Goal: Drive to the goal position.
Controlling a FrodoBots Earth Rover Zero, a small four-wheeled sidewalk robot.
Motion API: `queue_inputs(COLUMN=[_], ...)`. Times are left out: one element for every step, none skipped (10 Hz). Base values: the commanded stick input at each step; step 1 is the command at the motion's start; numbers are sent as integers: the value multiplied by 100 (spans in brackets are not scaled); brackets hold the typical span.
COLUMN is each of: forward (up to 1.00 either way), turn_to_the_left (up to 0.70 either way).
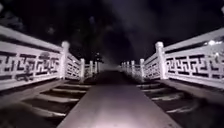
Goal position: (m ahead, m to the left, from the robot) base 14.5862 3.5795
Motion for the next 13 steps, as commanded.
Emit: queue_inputs(forward=[41,58,45,39,38,38,41,54,59,59,59,58,57], turn_to_the_left=[0,0,0,0,0,0,0,0,0,0,0,0,0])
